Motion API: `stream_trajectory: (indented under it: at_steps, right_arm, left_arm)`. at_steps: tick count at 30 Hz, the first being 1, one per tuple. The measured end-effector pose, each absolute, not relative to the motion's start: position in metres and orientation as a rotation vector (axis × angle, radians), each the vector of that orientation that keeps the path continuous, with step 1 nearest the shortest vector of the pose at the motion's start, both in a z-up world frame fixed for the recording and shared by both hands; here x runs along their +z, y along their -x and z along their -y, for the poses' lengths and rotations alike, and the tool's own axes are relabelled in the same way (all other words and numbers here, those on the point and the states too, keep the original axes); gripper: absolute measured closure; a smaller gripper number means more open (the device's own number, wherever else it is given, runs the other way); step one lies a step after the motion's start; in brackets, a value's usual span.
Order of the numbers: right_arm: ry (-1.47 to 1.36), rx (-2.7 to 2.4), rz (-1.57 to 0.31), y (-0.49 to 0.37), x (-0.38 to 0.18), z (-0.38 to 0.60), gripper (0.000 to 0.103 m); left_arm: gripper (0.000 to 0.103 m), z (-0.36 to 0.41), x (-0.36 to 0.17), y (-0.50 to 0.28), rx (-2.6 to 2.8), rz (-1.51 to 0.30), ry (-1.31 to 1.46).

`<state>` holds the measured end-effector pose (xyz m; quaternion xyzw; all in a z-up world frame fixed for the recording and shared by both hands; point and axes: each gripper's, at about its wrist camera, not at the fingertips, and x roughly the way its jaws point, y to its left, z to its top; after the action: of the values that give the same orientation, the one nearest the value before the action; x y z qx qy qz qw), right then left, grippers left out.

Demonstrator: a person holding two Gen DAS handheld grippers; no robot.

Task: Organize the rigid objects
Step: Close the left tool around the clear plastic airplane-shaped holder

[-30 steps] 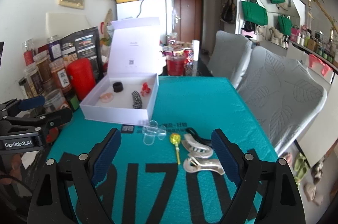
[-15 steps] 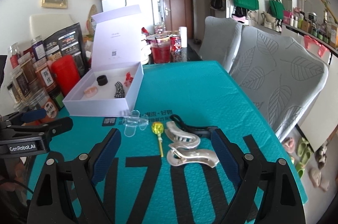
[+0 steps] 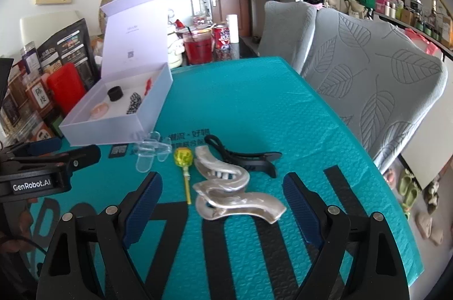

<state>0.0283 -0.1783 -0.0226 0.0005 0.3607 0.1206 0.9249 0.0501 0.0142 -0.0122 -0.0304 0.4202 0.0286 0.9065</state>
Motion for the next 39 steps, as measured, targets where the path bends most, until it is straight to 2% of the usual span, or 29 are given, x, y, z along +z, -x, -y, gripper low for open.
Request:
stream_trajectory:
  at_steps: [12, 27, 28, 29, 30, 32, 37, 39]
  right_arm:
    - [-0.014, 0.217, -0.822, -0.036, -0.050, 0.202, 0.015]
    - [-0.084, 0.284, -0.810, -0.067, -0.050, 0.208, 0.015]
    - [-0.076, 0.294, -0.803, -0.069, -0.048, 0.205, 0.015]
    - [-0.070, 0.301, -0.797, -0.070, -0.047, 0.203, 0.015]
    - [-0.065, 0.311, -0.790, -0.071, -0.046, 0.201, 0.015]
    - [-0.061, 0.339, -0.778, -0.074, -0.045, 0.195, 0.015]
    - [-0.063, 0.401, -0.774, -0.081, -0.046, 0.180, 0.015]
    - [-0.067, 0.412, -0.777, -0.084, -0.048, 0.176, 0.019]
  left_arm:
    - [0.004, 0.006, -0.040, -0.091, 0.089, -0.920, 0.027]
    - [0.004, 0.013, -0.077, -0.140, 0.109, -1.036, 0.042]
    - [0.006, 0.013, -0.080, -0.141, 0.094, -1.043, 0.049]
    - [0.012, 0.013, -0.080, -0.141, 0.072, -1.033, 0.060]
    - [0.028, 0.013, -0.079, -0.139, 0.070, -1.017, 0.056]
    - [0.043, 0.015, -0.077, -0.136, 0.038, -1.000, 0.046]
    - [0.043, 0.011, -0.077, -0.127, 0.004, -1.007, 0.041]
    - [0.043, 0.007, -0.075, -0.121, -0.010, -1.013, 0.052]
